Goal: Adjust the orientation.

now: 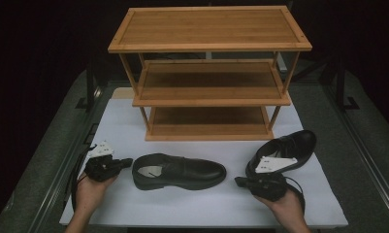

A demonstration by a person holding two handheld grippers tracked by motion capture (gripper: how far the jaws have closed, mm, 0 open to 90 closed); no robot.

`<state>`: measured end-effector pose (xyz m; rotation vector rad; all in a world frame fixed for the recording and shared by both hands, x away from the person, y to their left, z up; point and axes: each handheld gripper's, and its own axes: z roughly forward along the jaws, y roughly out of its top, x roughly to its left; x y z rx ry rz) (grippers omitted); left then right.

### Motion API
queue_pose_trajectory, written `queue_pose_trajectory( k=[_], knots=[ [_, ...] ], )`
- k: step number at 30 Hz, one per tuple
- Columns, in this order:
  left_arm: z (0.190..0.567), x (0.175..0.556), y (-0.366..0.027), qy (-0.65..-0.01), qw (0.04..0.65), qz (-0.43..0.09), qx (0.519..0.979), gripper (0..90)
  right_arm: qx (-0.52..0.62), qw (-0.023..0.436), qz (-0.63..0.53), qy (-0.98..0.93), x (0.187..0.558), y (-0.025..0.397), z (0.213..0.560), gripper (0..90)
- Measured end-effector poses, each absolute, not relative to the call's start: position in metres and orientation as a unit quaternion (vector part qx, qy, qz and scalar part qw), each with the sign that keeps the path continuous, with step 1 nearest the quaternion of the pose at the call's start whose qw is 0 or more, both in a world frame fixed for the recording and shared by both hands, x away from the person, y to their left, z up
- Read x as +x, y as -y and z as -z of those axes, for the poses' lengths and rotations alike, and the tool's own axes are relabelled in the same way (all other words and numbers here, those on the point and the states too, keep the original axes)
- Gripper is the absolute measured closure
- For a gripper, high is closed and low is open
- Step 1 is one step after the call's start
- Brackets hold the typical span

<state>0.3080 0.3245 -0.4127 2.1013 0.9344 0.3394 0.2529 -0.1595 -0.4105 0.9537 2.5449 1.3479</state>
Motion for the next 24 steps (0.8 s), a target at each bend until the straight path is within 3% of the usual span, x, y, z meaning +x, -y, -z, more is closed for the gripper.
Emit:
queue_pose_trajectory(
  k=[12,24],
  knots=[
    [0.428,0.319,-0.314,-0.348,0.399,-0.109,0.841,90.0,0.284,0.037,-0.425,-0.859,0.271,0.107,0.426,89.8],
    [0.428,0.311,-0.315,-0.341,0.403,-0.093,0.845,90.0,0.295,0.046,-0.423,-0.856,0.277,0.104,0.426,89.8]
  ],
)
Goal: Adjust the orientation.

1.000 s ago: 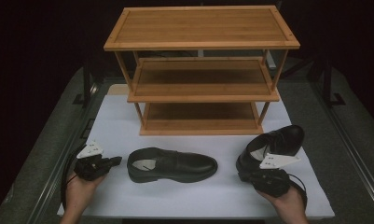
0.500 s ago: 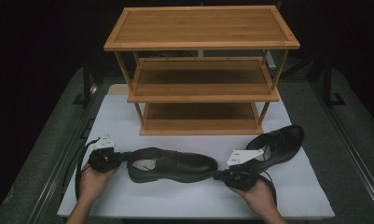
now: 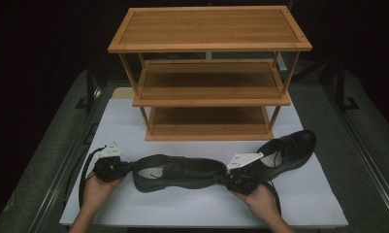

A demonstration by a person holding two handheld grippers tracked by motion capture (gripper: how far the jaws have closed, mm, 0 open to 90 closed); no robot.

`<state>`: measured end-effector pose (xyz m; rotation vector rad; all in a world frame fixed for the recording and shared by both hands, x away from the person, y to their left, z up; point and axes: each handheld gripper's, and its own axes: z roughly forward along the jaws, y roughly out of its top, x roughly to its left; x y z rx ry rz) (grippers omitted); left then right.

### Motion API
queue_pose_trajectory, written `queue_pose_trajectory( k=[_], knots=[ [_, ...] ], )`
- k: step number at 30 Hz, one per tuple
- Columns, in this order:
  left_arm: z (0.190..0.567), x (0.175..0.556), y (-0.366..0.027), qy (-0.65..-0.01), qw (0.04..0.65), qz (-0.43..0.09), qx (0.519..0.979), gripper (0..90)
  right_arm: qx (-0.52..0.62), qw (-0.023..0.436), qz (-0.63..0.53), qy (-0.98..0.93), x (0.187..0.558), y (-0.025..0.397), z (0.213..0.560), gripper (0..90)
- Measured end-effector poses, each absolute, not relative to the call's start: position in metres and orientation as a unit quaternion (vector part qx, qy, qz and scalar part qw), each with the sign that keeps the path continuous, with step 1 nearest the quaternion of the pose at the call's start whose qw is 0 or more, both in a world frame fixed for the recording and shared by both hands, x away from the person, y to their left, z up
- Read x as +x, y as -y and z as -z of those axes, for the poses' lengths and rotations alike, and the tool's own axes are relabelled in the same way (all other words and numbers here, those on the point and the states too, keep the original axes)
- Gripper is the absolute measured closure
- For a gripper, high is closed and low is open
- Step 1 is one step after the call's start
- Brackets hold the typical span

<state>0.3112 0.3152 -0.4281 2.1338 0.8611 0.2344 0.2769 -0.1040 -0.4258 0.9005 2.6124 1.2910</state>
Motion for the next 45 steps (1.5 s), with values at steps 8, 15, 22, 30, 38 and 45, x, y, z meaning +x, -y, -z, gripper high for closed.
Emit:
queue_pose_trajectory(
  k=[8,15,22,30,38,45],
  knots=[
    [0.429,0.303,-0.317,-0.331,0.409,-0.073,0.847,90.0,0.316,0.055,-0.420,-0.849,0.286,0.104,0.425,89.8],
    [0.430,0.301,-0.309,-0.315,0.410,-0.062,0.854,90.0,0.329,0.065,-0.423,-0.842,0.299,0.095,0.420,89.8],
    [0.432,0.300,-0.293,-0.289,0.408,-0.044,0.865,90.0,0.345,0.075,-0.424,-0.834,0.311,0.090,0.419,89.9],
    [0.434,0.297,-0.280,-0.266,0.416,-0.019,0.870,90.0,0.356,0.075,-0.431,-0.825,0.323,0.085,0.420,89.8],
    [0.432,0.293,-0.266,-0.240,0.422,-0.002,0.874,90.0,0.370,0.078,-0.439,-0.815,0.338,0.080,0.422,89.8],
    [0.432,0.288,-0.254,-0.221,0.422,0.012,0.879,90.0,0.374,0.080,-0.445,-0.810,0.349,0.074,0.423,89.8]
  ],
)
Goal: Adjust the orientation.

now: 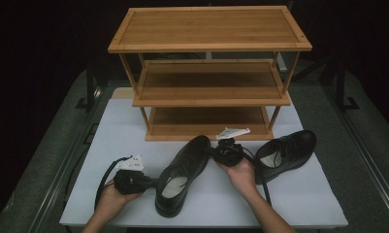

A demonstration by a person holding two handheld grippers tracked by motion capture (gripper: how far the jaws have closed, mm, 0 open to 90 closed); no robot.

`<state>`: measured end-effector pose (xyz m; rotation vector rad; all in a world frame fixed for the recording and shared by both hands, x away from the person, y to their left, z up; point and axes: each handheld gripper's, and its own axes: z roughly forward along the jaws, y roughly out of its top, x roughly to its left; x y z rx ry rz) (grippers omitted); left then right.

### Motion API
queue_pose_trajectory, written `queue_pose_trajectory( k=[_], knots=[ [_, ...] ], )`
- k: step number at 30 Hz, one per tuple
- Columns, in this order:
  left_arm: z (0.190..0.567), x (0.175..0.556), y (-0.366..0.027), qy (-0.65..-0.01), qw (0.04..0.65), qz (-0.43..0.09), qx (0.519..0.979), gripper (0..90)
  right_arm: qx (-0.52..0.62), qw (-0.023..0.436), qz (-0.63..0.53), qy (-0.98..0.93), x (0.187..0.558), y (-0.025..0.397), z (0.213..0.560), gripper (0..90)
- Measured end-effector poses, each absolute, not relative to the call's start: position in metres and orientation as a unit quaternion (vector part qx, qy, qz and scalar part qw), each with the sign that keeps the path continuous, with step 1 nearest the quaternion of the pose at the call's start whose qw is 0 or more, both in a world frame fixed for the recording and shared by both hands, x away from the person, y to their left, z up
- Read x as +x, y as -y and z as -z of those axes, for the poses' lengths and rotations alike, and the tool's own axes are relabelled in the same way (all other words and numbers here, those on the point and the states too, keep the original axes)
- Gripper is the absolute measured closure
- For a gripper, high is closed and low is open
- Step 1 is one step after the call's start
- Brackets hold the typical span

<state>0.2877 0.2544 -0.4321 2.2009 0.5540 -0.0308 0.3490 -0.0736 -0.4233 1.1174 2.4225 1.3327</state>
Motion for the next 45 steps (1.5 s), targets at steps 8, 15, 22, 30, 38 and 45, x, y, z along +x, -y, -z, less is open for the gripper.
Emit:
queue_pose_trajectory(
  k=[8,15,22,30,38,45],
  knots=[
    [0.433,0.284,-0.243,-0.207,0.423,0.023,0.882,90.0,0.377,0.075,-0.451,-0.806,0.360,0.067,0.424,89.8],
    [0.433,0.282,-0.237,-0.195,0.422,0.029,0.885,90.0,0.376,0.074,-0.454,-0.805,0.366,0.059,0.426,89.8],
    [0.431,0.281,-0.237,-0.196,0.420,0.023,0.886,90.0,0.372,0.072,-0.460,-0.803,0.365,0.060,0.425,89.8],
    [0.431,0.285,-0.248,-0.226,0.423,0.002,0.878,90.0,0.346,0.079,-0.467,-0.810,0.342,0.069,0.415,89.8],
    [0.433,0.291,-0.244,-0.249,0.415,-0.016,0.875,90.0,0.329,0.040,-0.463,-0.822,0.300,0.082,0.427,89.7],
    [0.438,0.292,-0.234,-0.240,0.410,-0.012,0.880,90.0,0.311,0.000,-0.446,-0.839,0.289,0.067,0.449,89.7]
  ],
)
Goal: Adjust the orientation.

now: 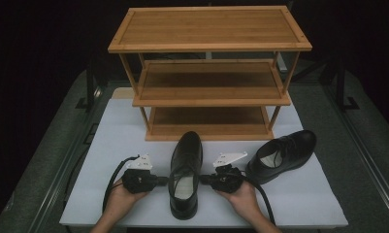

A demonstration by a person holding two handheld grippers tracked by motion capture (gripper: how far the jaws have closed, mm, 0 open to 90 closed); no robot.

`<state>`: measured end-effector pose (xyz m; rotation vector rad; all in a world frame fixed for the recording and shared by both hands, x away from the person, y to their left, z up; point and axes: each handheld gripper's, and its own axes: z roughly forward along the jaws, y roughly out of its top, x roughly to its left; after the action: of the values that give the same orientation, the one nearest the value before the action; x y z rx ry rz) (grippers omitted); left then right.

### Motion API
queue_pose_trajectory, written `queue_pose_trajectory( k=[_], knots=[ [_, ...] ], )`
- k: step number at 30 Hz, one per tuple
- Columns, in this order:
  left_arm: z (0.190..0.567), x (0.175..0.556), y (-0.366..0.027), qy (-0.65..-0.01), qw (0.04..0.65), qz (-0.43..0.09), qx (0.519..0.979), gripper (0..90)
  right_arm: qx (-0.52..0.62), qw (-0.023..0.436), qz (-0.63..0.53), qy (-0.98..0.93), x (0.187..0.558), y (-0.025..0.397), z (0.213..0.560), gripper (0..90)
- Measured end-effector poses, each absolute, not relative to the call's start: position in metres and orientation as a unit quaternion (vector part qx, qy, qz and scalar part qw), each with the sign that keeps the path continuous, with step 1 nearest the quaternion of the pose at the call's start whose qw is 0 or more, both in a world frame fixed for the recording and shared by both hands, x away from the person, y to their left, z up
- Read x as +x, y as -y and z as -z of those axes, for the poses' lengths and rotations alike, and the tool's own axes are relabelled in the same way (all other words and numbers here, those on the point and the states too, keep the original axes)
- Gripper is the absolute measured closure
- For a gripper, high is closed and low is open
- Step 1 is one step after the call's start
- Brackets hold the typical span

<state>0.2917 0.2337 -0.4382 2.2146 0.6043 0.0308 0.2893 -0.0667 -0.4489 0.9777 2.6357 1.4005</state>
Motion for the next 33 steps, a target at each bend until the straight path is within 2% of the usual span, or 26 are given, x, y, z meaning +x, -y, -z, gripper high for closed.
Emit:
queue_pose_trajectory(
  k=[24,32,33],
  knots=[
    [0.436,0.280,-0.228,-0.222,0.414,-0.004,0.883,90.0,0.305,-0.020,-0.446,-0.841,0.280,0.063,0.449,90.0],
    [0.435,0.280,-0.231,-0.224,0.405,-0.012,0.887,89.7,0.293,-0.005,-0.436,-0.851,0.279,0.063,0.446,89.6],
    [0.434,0.281,-0.234,-0.229,0.397,-0.020,0.888,86.4,0.297,0.002,-0.434,-0.851,0.279,0.063,0.444,88.1]
  ],
)
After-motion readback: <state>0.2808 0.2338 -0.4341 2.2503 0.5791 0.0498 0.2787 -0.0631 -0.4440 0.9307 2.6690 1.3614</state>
